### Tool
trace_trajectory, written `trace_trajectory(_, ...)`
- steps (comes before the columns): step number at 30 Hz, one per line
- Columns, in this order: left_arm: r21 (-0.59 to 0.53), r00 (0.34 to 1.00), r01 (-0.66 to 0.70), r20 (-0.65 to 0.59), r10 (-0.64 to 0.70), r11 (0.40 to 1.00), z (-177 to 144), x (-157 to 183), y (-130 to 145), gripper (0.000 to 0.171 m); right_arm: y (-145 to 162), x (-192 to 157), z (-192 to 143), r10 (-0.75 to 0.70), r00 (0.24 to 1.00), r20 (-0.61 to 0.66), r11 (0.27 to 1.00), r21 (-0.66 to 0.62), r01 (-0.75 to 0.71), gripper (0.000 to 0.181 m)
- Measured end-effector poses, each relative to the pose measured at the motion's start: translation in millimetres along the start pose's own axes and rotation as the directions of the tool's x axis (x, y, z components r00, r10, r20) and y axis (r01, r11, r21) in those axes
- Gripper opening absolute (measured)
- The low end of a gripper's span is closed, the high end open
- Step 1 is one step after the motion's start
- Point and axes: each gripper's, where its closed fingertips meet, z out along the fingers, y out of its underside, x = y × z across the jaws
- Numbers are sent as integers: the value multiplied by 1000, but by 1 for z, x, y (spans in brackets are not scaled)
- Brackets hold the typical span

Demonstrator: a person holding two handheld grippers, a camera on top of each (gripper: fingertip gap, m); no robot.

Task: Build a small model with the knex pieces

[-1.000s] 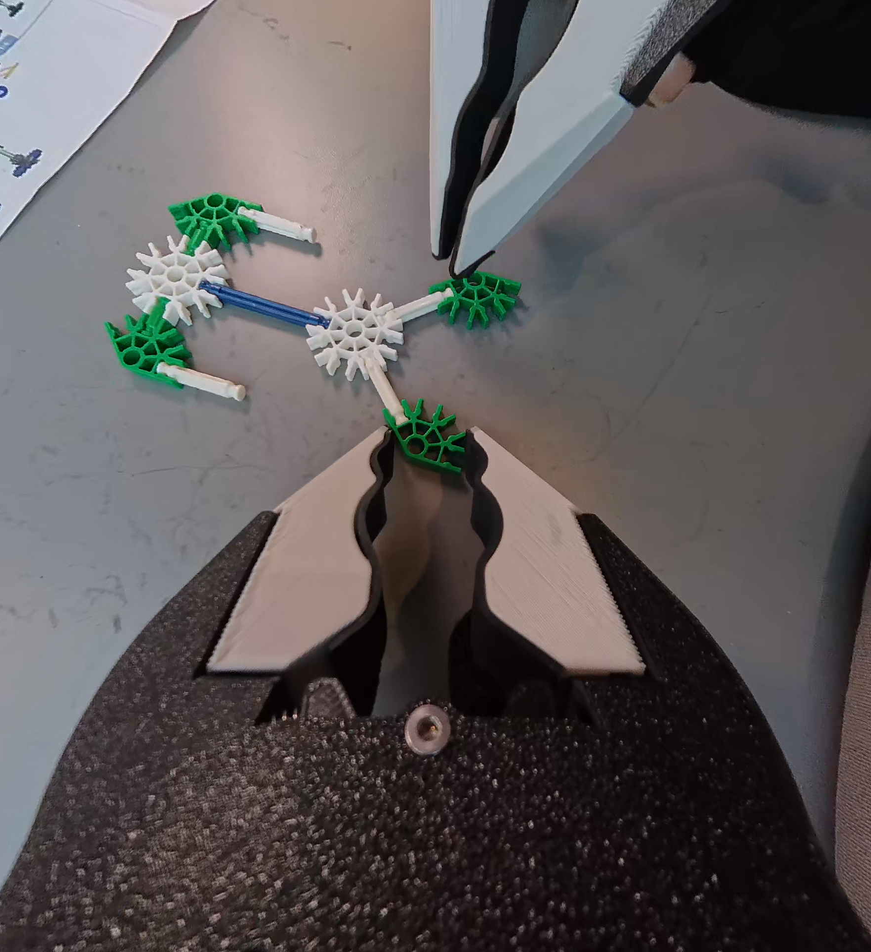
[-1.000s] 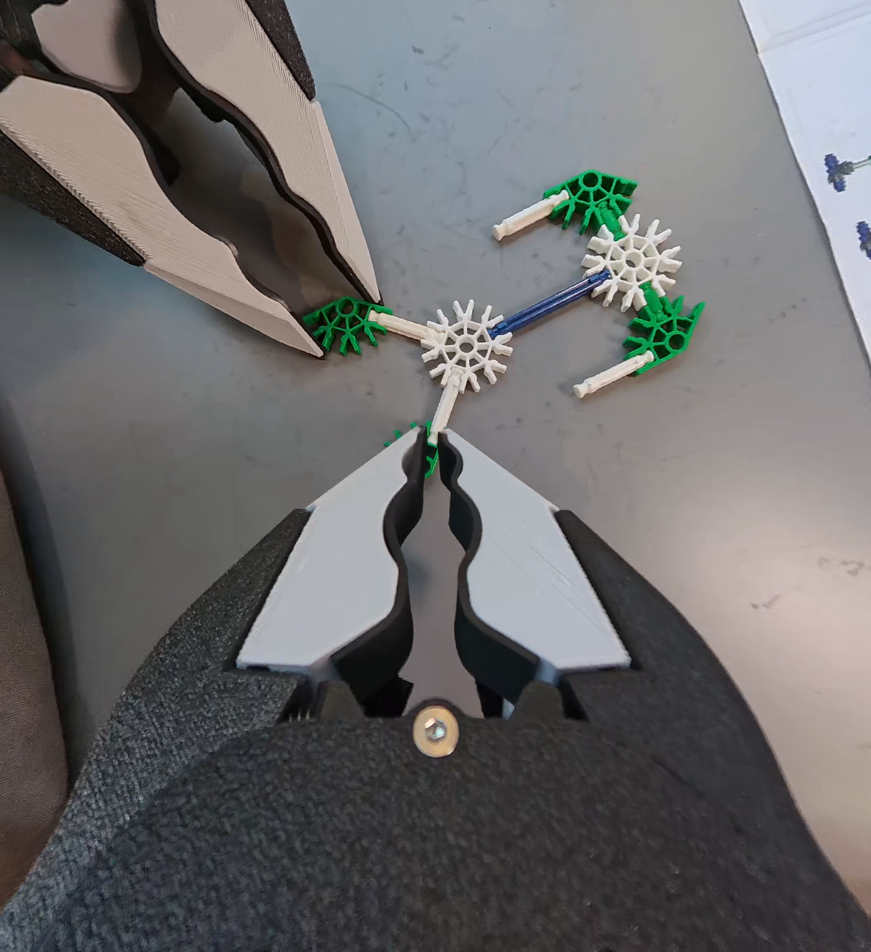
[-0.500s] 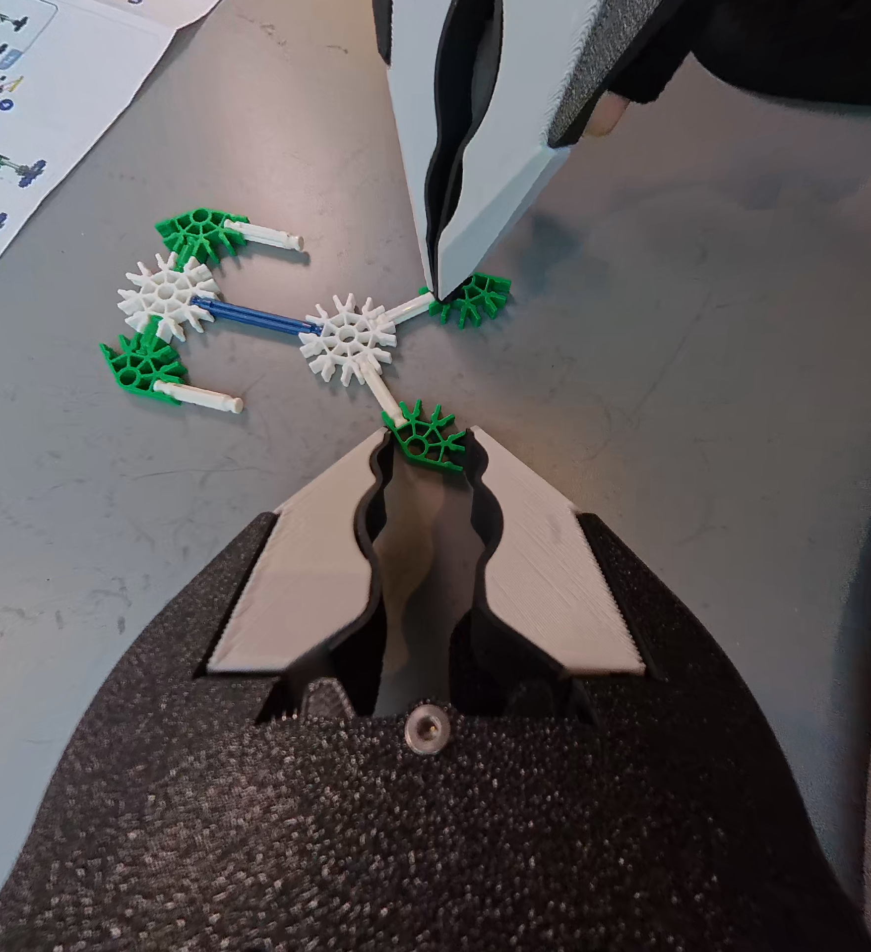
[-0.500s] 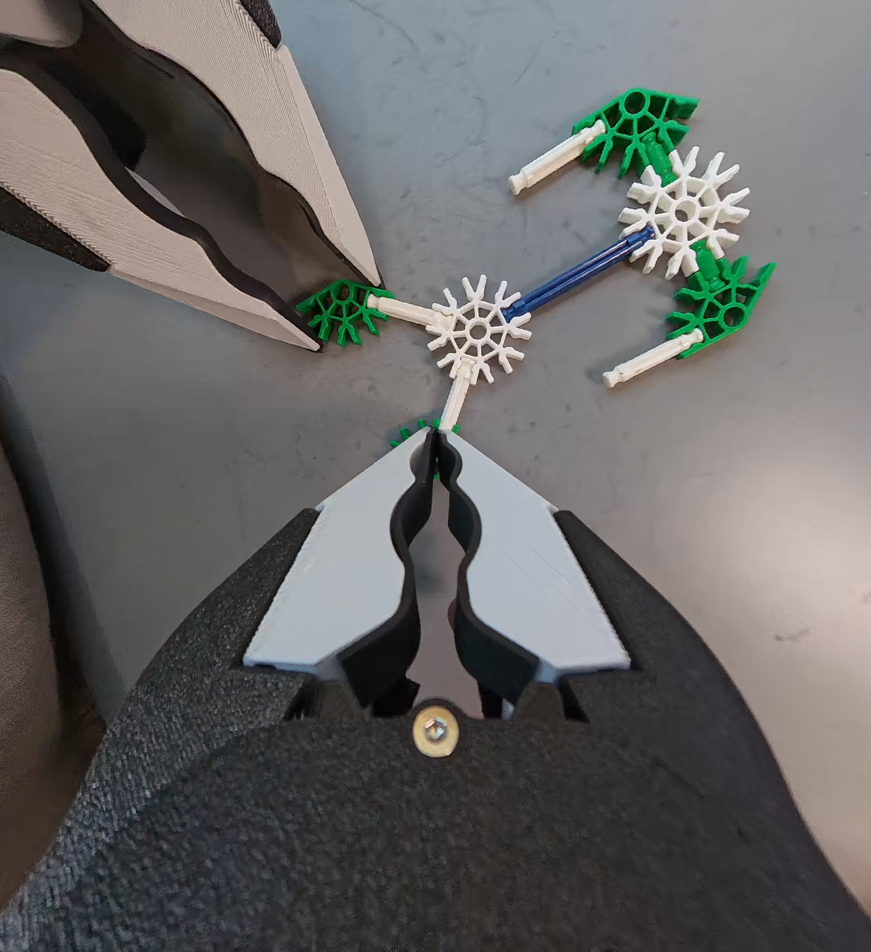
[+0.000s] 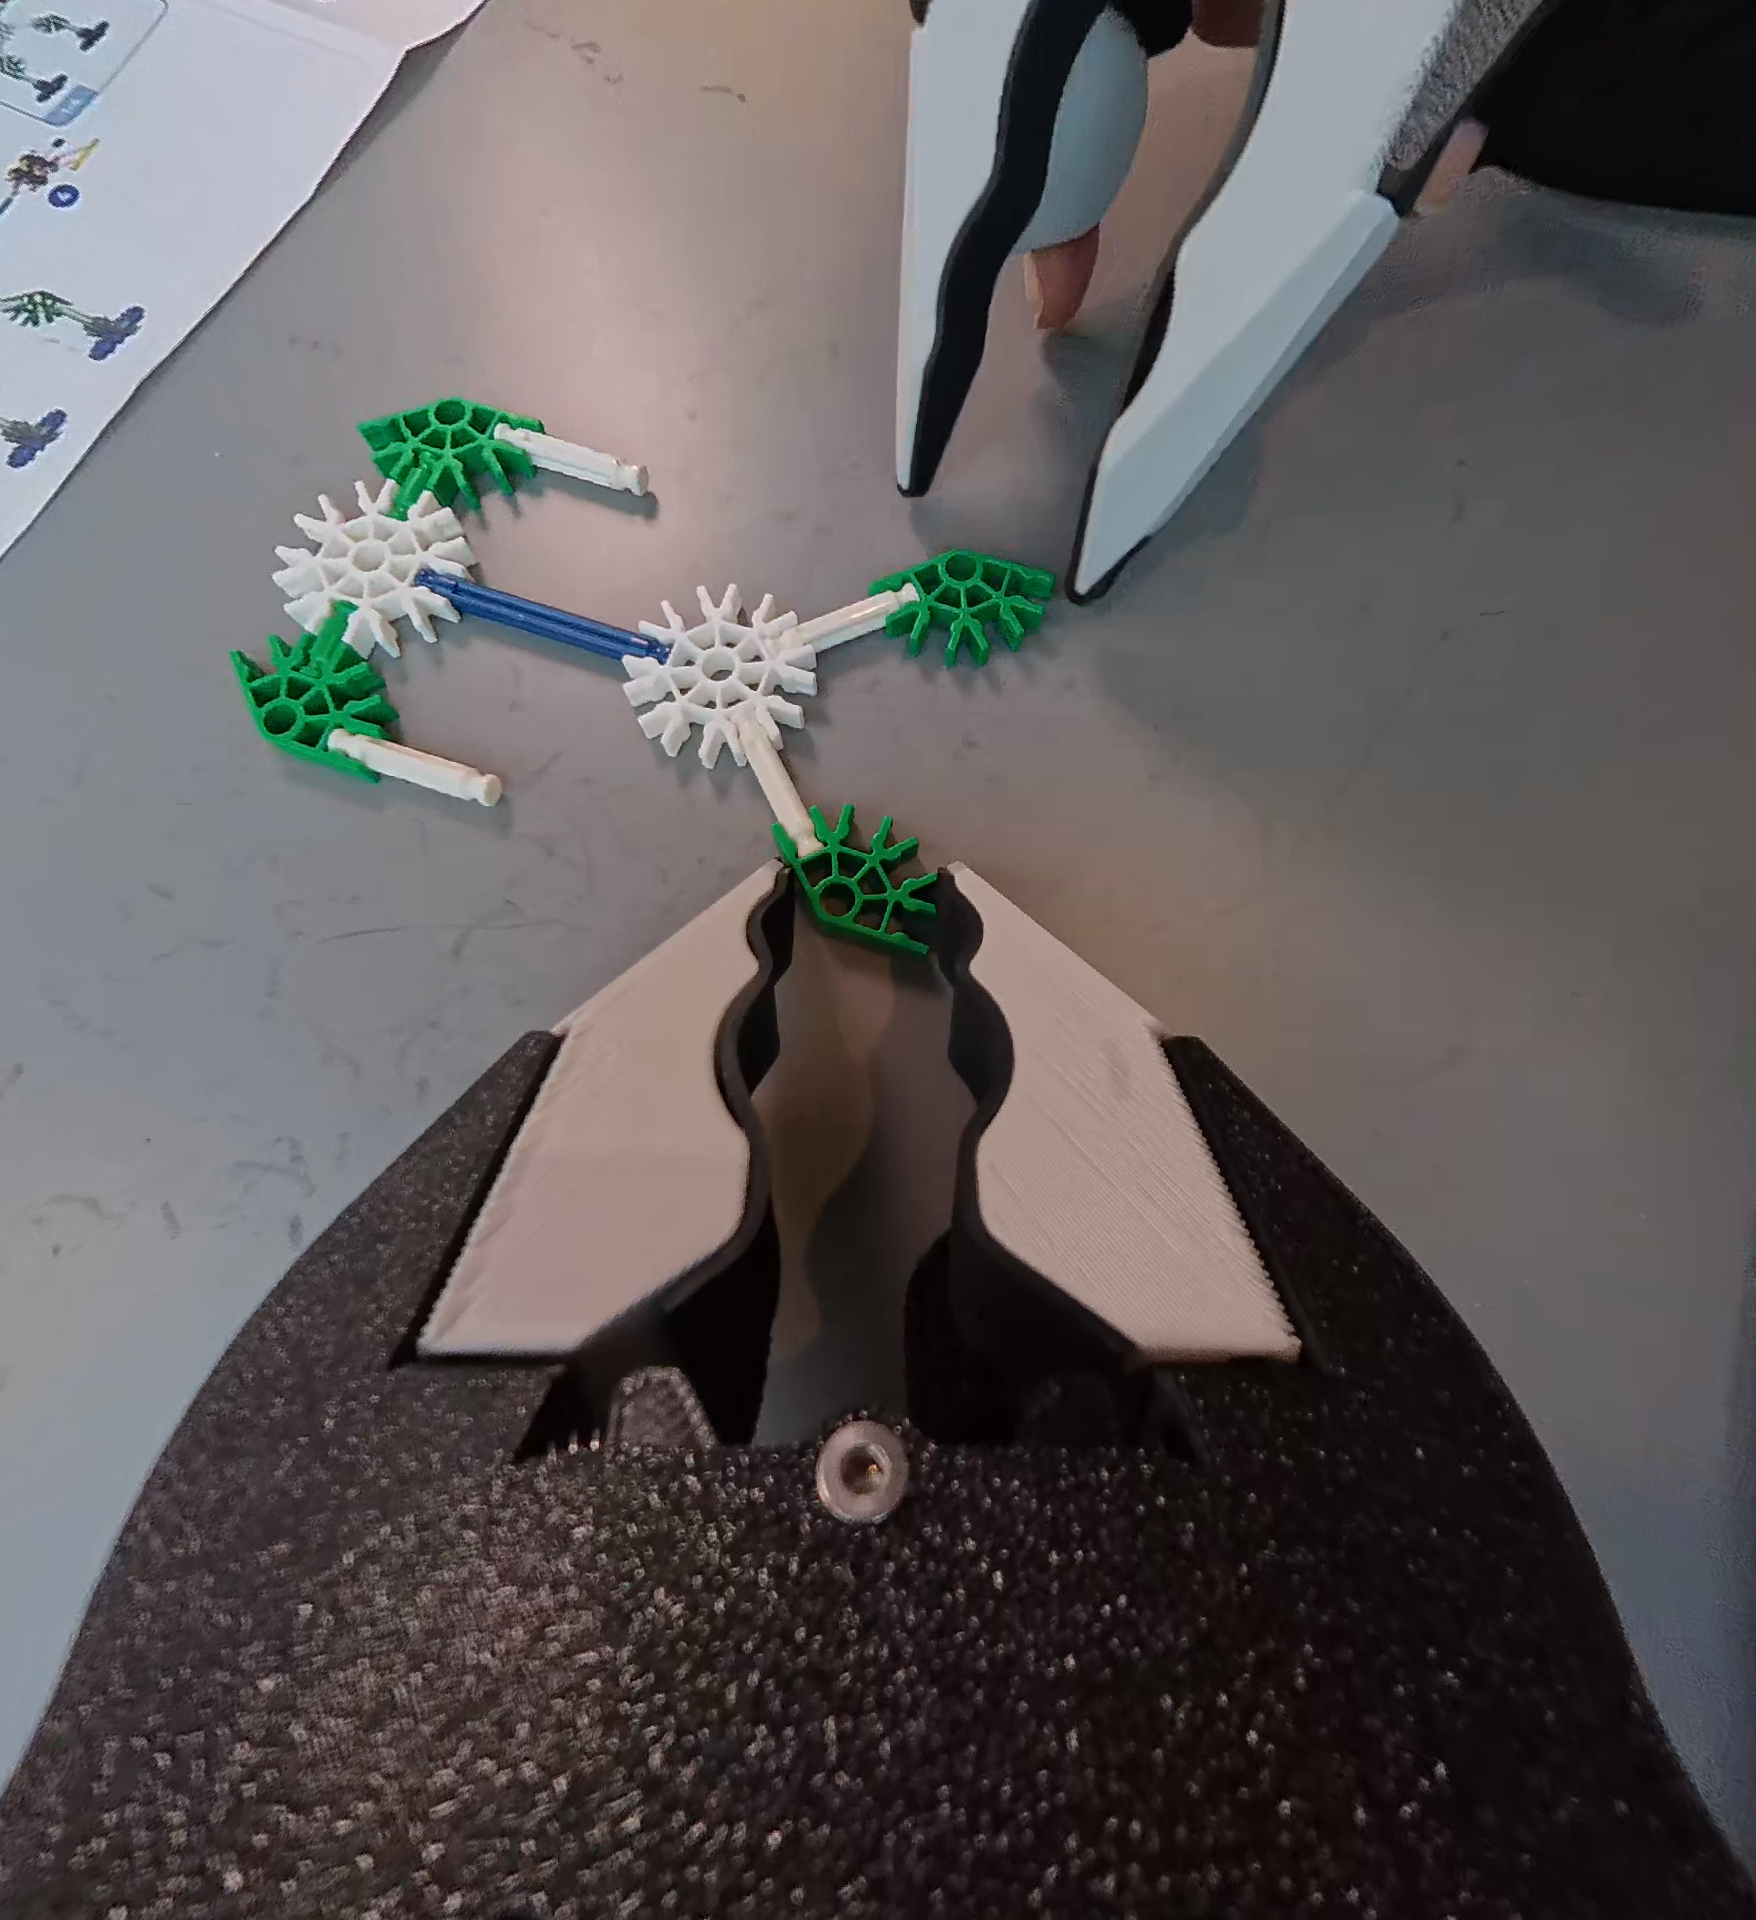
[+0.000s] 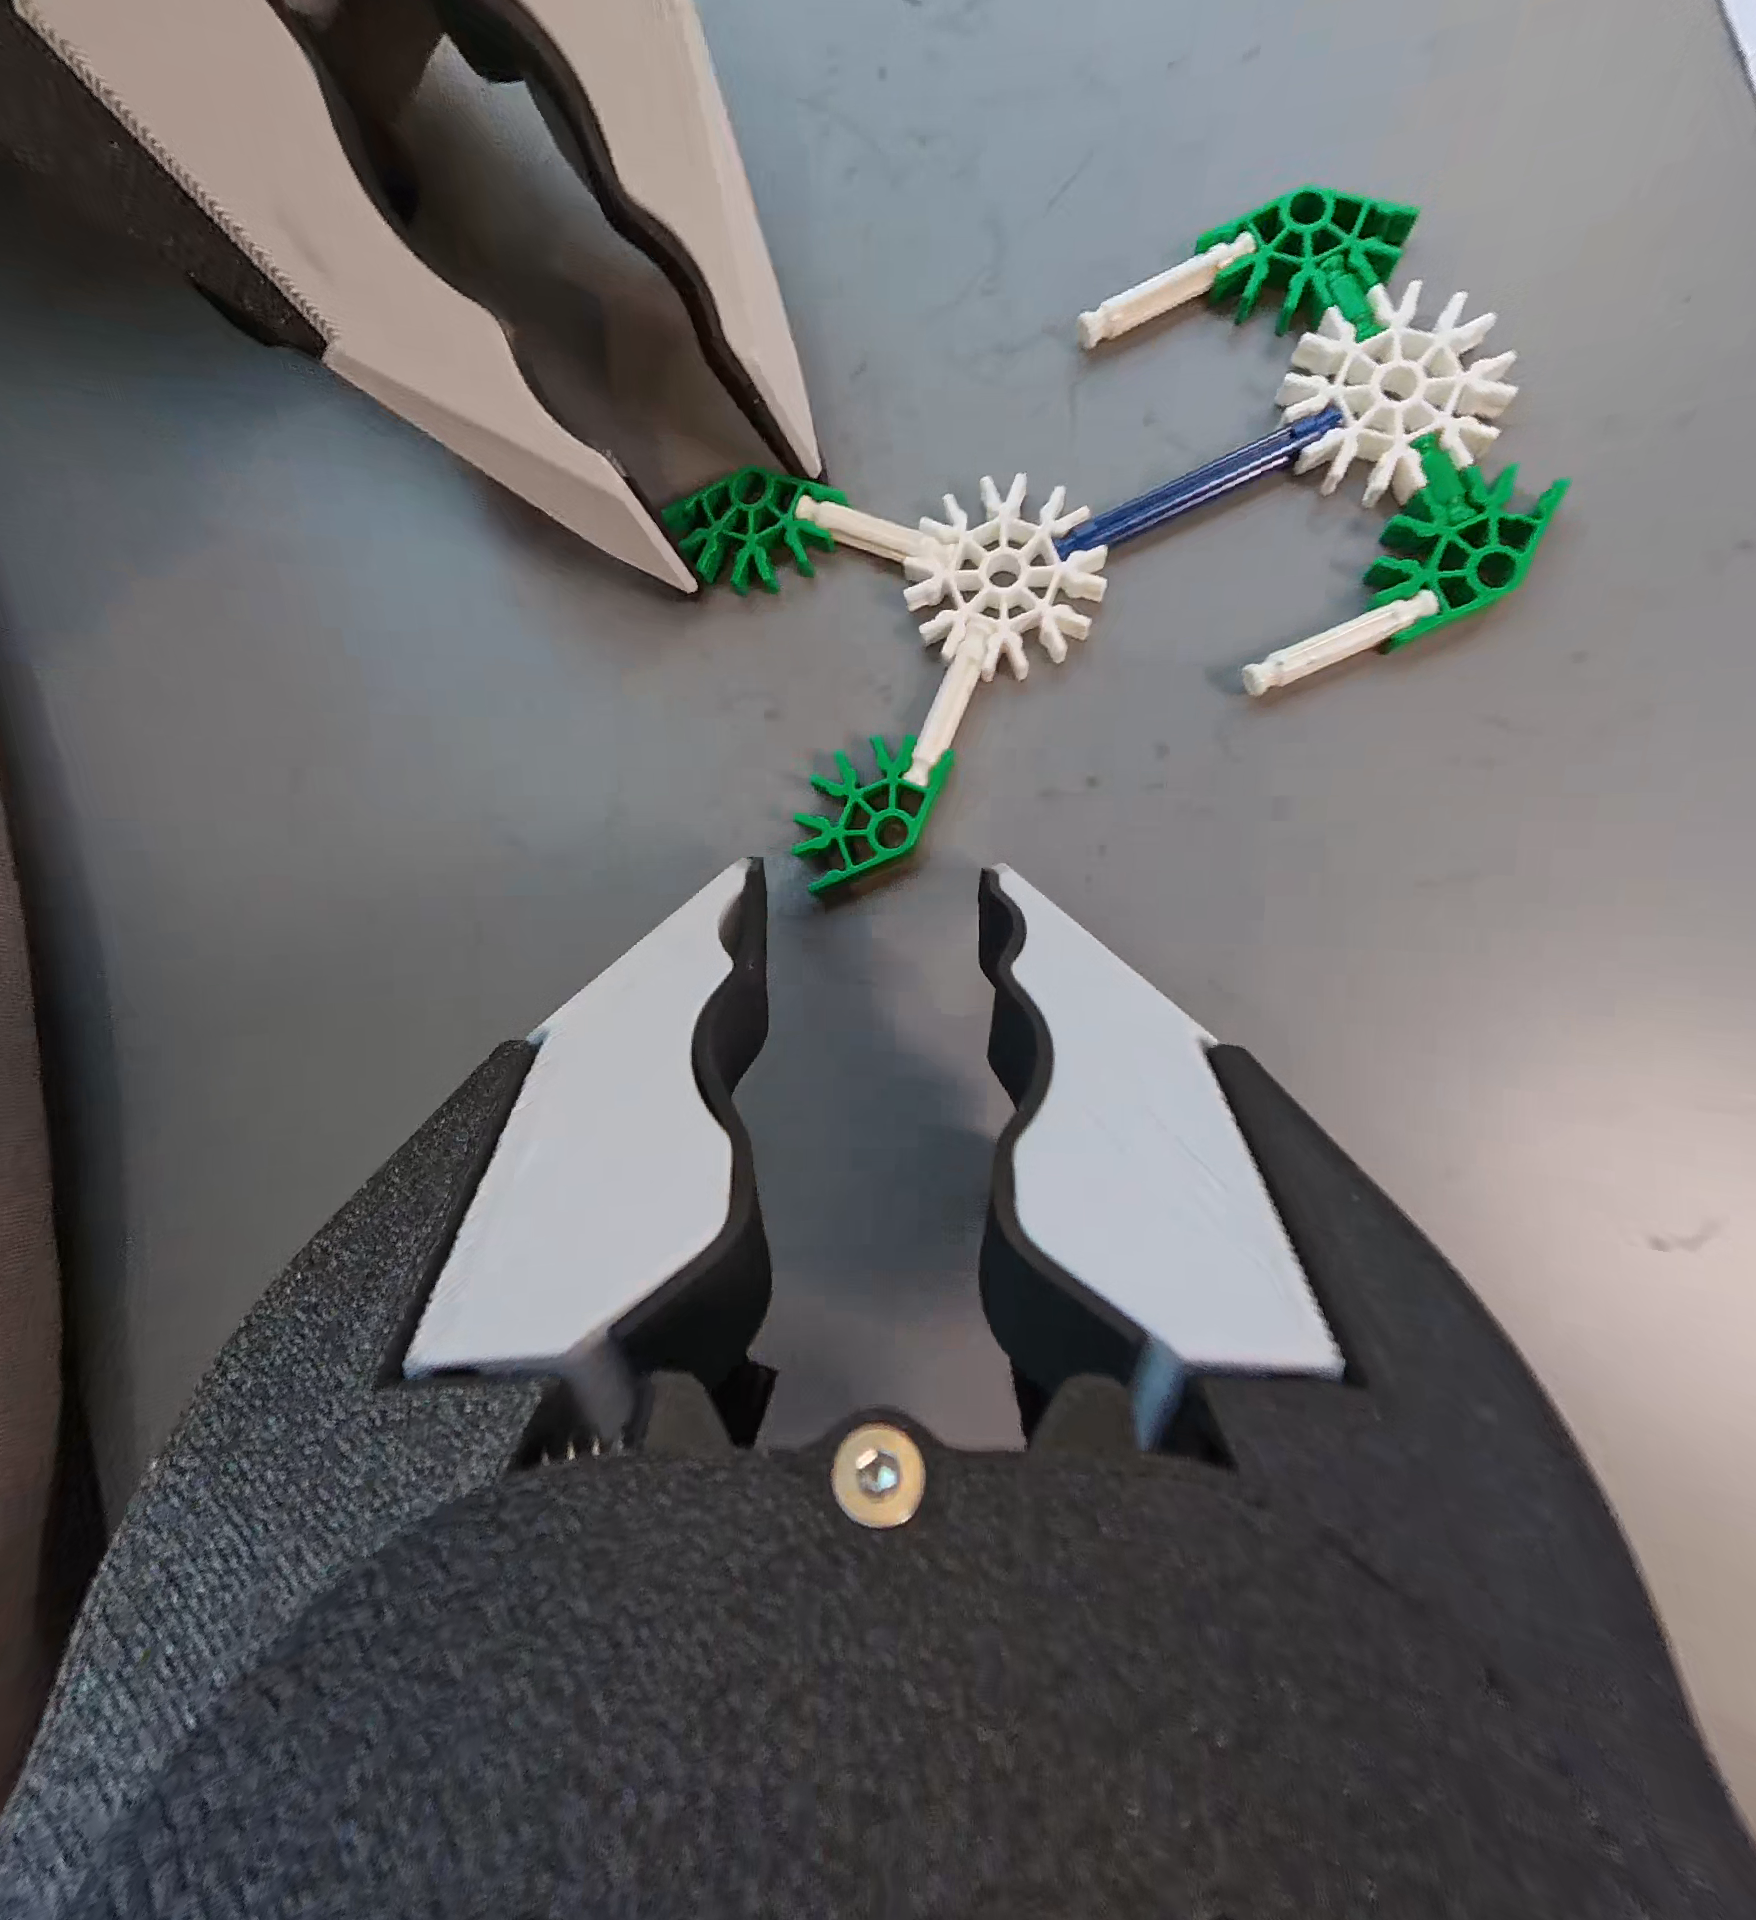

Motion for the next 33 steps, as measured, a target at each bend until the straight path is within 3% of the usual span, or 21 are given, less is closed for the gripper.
trace_trajectory(5, 22, 999, -42, 8, 41, 999, -2, -2, -4, 25, -4, 2, 7, -88, 991, -101, 996, -22, 86, 34)
trace_trajectory(7, 56, 999, -38, -2, 38, 998, -5, -2, -9, 25, -7, -1, 9, -106, 990, -91, 994, -24, 104, 26)
trace_trajectory(14, 98, 999, -44, 1, 44, 994, -13, -10, -14, 25, -18, 1, 4, -130, 985, -110, 991, 20, 133, 26)
trace_trajectory(19, 45, 996, -21, -81, 24, 999, -7, -3, -3, 28, -9, -5, 12, -152, 985, -78, 988, -25, 150, 25)
trace_trajectory(22, 83, 989, 30, -150, -17, 996, -12, 0, -8, 31, -7, -8, 8, -157, 987, -45, 987, -31, 155, 38)
trace_trajectory(25, 123, 981, 92, -181, -69, 988, -19, -5, -15, 31, -12, -3, 1, -121, 992, -28, 992, 17, 121, 33)
trace_trajectory(28, 104, 990, 84, -119, -72, 991, -16, -16, -10, 21, -21, -2, -1, -111, 994, -1, 992, 64, 111, 19)
trace_trajectory(33, 50, 996, 31, -88, -26, 998, -7, -14, -2, 6, -19, 0, 11, -157, 988, -5, 988, 11, 157, 6)
